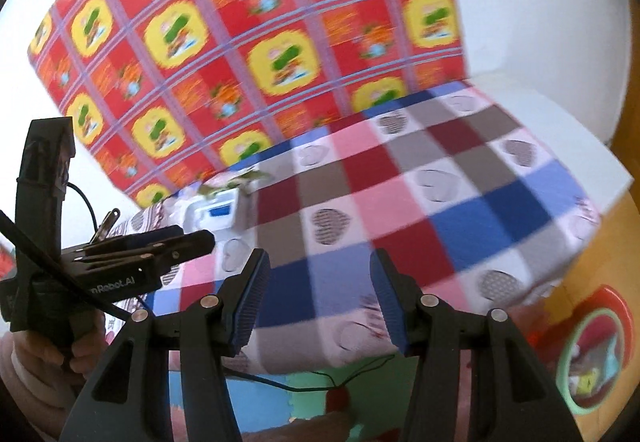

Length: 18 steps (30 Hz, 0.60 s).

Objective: Collect trash
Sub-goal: 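Turn both open grippers away from the bucket back toward the white tray, then lower the right gripper onto the blue plastic piece in the tray and close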

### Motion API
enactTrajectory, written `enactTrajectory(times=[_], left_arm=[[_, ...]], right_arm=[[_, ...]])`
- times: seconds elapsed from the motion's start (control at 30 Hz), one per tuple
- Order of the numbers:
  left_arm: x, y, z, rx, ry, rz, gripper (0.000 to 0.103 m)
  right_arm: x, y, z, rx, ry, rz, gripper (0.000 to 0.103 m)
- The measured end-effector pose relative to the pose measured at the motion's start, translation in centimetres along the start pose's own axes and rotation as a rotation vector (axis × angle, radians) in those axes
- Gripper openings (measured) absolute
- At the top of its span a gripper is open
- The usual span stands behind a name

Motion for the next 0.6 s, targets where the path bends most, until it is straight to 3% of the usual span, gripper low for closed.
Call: enactTrajectory(times=[0.33, 0.6], left_arm=[[-12.5, 0.2, -3.2, -0.037, 0.103, 0.118, 0.059], [-19.2, -0.5, -5.9, -0.074, 0.126, 0.182, 0.059]], right_arm=[[-5.4, 2.1, -10.4, -0.131, 0.079, 0.083, 0.051], [-8.1, 2.7, -17.0, -0.212, 0.093, 0.140, 0.051]])
Point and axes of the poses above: each gripper's, at about its wrist camera, not at the fingertips, and z roughly against the way its jaws point, x to its right, y to its top, the point moved 4 cm from there along -z, roughly the way its jaws point, and after that the axes turned 15 degrees about y, right-handed, at the moved point
